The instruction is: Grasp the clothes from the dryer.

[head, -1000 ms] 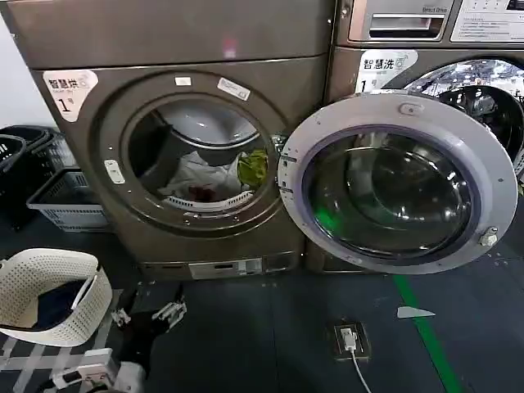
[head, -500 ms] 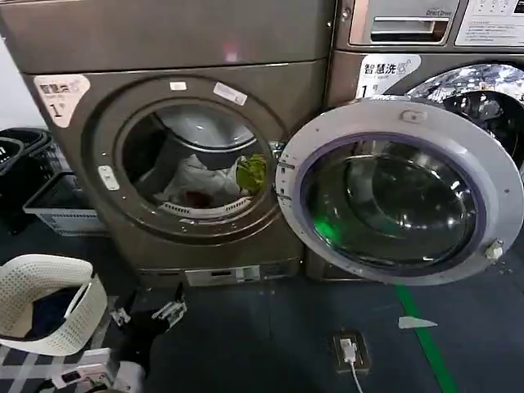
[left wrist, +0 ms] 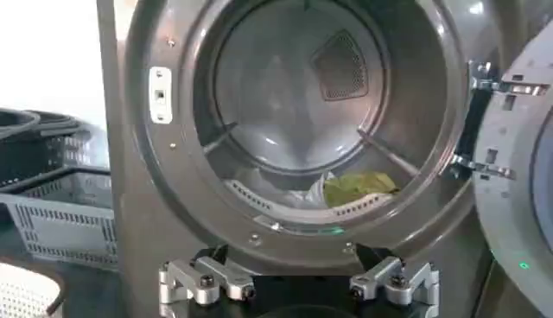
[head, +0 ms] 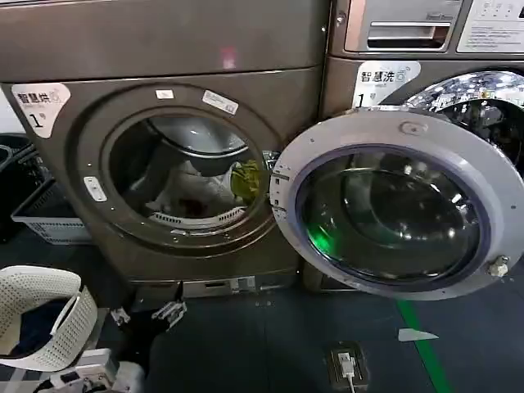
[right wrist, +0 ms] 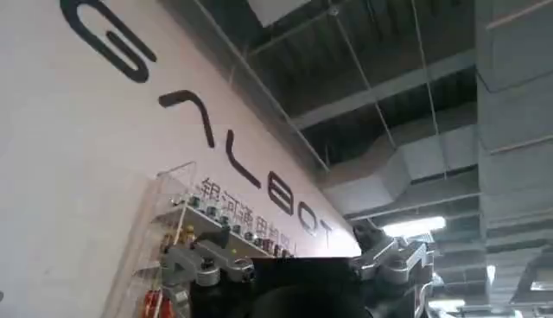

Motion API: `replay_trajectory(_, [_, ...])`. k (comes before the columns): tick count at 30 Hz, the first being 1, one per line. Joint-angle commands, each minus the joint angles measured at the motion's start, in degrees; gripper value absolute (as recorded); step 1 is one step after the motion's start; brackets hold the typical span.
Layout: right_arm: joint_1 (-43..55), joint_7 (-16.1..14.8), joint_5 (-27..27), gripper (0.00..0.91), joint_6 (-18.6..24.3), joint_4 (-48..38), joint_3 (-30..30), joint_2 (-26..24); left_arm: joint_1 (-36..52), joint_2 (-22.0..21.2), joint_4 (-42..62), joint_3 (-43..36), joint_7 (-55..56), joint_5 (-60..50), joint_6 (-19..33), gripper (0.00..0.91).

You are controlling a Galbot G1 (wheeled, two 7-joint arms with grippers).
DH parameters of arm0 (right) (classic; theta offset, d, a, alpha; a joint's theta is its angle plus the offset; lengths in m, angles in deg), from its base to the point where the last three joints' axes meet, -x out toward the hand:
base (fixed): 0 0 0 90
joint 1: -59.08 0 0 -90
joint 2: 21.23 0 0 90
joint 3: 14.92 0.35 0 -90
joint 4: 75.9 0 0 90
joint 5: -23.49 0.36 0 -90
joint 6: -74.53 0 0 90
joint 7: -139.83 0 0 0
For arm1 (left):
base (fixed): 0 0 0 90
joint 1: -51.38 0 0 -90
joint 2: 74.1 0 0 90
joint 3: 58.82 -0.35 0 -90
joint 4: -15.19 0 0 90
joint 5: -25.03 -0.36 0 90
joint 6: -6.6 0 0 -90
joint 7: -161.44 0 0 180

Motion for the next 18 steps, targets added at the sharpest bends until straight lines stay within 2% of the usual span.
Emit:
replay_trajectory(1, [-0.1, 0.5, 0.0, 0.907, -0.1, -0.3, 0.3, -0.2, 0.0, 0.1, 0.1, -0.2, 0.0, 0.0, 0.1, 0.907])
replay_trajectory(18, [-0.4, 0.2, 0.0, 0.907, -0.6, 0.5, 0.5, -0.1, 0.3, 0.2, 0.3, -0.5, 0.0, 0.0, 0.2, 0.907])
